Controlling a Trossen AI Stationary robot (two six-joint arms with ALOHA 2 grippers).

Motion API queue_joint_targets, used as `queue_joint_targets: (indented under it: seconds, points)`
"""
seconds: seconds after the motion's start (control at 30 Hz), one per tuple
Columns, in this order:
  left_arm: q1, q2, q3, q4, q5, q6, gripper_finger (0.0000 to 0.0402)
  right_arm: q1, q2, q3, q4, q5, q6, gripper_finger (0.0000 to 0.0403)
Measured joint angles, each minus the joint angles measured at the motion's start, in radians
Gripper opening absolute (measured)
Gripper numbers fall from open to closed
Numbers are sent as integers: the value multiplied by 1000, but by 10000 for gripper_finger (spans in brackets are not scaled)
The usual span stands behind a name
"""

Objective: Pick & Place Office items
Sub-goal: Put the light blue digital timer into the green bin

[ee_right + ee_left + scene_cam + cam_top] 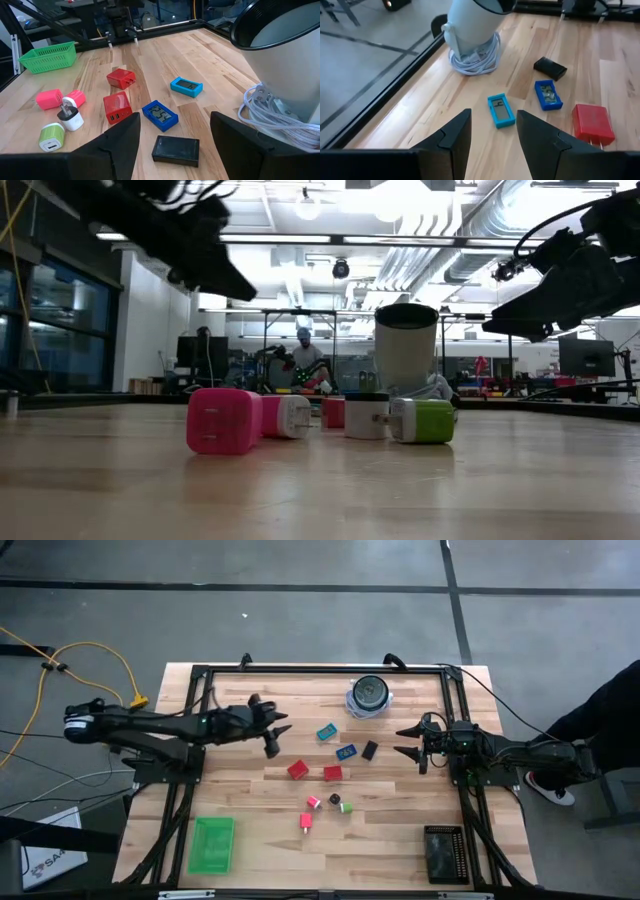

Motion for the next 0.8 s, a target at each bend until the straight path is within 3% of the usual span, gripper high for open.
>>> queue_joint_targets:
  seconds: [0.57, 0.8]
  points:
    - [13, 458, 434, -244, -75, -247, 150, 0, 0, 0, 0, 0, 0, 229]
    - [13, 571, 665, -523, -76, -301, 150, 0, 0, 0, 0, 0, 0, 229]
